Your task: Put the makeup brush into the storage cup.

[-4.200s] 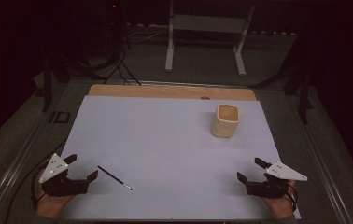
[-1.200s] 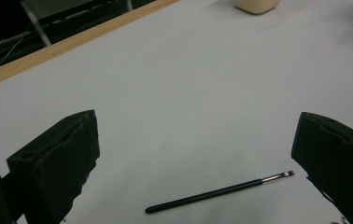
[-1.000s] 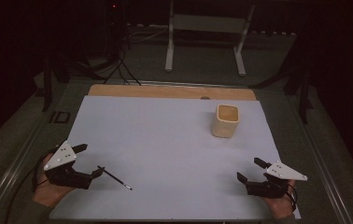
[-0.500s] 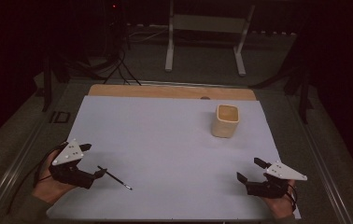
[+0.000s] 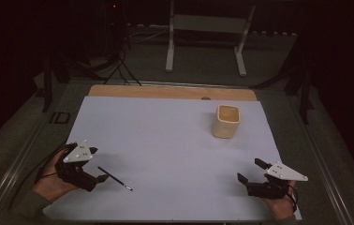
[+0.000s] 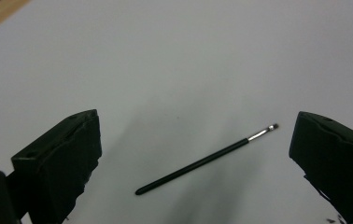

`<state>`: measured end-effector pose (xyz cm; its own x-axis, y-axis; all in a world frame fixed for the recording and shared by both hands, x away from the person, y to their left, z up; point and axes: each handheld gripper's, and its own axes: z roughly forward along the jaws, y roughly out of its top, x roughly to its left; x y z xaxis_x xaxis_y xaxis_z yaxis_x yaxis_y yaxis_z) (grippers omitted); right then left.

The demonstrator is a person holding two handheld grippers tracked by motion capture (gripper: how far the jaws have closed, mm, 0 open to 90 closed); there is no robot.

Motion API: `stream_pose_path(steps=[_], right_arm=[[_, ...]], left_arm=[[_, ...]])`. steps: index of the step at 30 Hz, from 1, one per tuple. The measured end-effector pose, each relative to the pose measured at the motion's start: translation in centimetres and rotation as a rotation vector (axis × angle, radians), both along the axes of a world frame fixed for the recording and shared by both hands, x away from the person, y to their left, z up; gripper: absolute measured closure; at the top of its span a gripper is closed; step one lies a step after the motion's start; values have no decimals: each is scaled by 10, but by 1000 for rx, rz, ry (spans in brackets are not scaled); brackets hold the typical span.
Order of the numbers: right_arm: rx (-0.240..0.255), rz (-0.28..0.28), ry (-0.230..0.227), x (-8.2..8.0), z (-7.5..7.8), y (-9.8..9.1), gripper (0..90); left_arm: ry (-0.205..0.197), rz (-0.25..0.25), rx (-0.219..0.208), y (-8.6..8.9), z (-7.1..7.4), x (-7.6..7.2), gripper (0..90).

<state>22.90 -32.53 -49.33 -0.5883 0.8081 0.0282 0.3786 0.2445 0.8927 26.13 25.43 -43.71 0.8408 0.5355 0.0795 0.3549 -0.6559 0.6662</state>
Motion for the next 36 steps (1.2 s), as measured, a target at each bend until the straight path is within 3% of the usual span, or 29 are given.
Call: stream_pose_path(steps=[4, 10, 17, 28, 36], right_arm=[[1, 1, 0, 0, 0, 0, 95], [0, 2, 1, 0, 0, 0, 95], [-1, 2, 1, 0, 0, 0, 95], [-2, 5, 3, 0, 0, 0, 95], [-4, 7, 5, 0, 0, 0, 95]], left_arm=[[26, -30, 16, -4, -2, 2, 36], [107, -77, 88, -13, -8, 9, 44], [153, -106, 136, -18, -8, 10, 53], [150, -106, 164, -20, -12, 13, 55], [173, -119, 205, -28, -23, 19, 55]])
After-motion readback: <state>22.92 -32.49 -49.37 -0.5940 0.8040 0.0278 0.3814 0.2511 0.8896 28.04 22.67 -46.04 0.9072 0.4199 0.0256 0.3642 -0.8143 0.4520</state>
